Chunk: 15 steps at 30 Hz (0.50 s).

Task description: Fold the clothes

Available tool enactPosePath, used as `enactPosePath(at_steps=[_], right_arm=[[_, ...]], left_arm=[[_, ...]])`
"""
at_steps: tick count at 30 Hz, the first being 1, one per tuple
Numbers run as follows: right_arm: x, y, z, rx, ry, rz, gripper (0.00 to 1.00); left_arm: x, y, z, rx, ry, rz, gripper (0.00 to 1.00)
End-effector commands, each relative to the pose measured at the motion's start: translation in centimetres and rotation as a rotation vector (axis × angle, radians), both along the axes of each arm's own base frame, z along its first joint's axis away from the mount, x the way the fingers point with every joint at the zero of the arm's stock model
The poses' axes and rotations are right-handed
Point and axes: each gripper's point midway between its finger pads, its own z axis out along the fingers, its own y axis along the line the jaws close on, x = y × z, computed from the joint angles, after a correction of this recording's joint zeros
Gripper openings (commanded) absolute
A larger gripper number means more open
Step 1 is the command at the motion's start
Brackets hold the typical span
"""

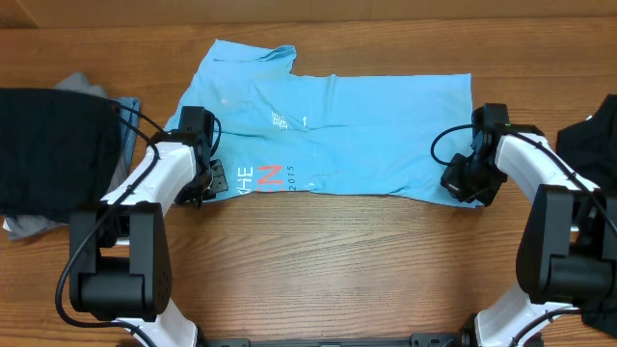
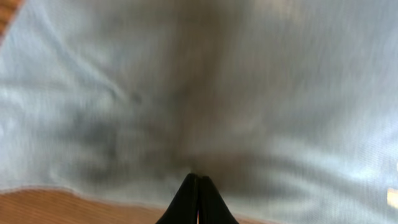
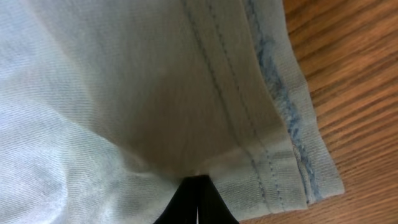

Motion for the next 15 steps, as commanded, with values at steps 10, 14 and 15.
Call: enactPosePath(at_steps=[10,14,15], right_arm=[[-0.8,-3.4,0.2,-0.191,0.013,0.001,0.04],[-0.9,-3.8,0.3,-0.218,0.016,0.002,0.04],[-0.9,-4.1,0.3,-0.233,0.018,0.002,0.04]], left_arm=[[0.6,3.4,-1.4,0.166,-0.067,0.048,0.06],[0.9,4.1,-1.6,0.171,-0.070,0.033,0.06],[0.9,4.3,-1.5,0.172,-0.068,0.032,0.06]])
